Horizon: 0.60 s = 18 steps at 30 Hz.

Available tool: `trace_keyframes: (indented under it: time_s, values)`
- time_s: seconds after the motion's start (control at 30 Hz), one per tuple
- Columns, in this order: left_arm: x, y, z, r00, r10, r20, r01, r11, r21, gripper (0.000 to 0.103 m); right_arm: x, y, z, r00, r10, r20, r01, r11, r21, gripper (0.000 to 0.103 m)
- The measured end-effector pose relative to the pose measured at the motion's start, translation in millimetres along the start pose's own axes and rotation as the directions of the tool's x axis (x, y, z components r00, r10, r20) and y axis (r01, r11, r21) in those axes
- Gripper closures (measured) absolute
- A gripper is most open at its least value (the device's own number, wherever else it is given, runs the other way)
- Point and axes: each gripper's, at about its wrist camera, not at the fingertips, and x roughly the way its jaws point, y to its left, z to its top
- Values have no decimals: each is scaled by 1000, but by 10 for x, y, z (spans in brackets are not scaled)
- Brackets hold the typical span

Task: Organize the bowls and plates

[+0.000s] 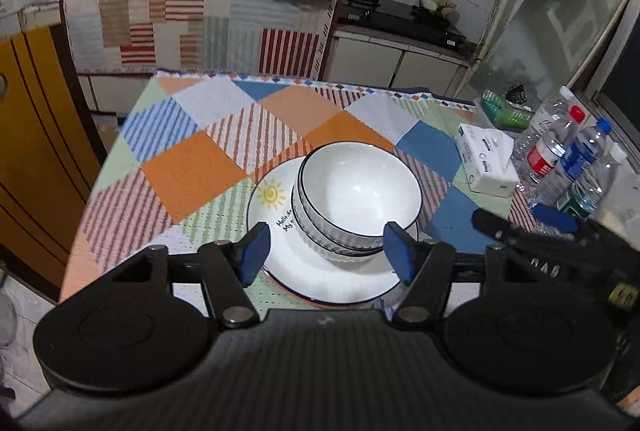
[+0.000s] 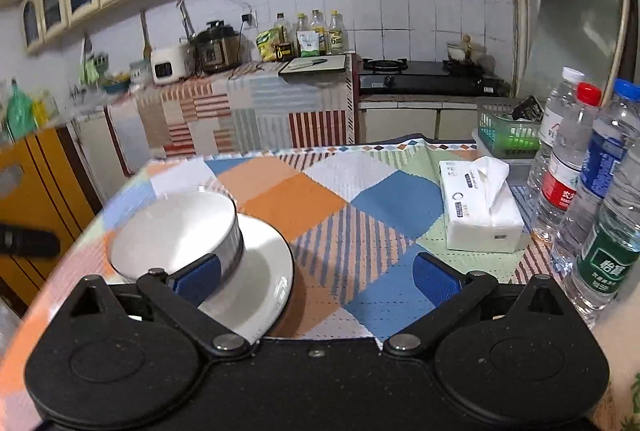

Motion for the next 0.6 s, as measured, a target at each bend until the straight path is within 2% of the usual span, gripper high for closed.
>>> trace_keyframes:
  time_s: [0.17,0.27,0.6]
  values:
    - [-323,-45,-115,998,47,37,-48,999,26,29,-304,133,132,999,-28,-28,26,997,-77,0]
    - [-468,-65,-234,994,93,53,-95,995,44,25,-497,211,151,997,-31,-68,26,996,-83,0]
    - [-797,74,-534,988,133,77,-133,991,4,9,-998,405,34,989,-5,-146,-7,997,-83,0]
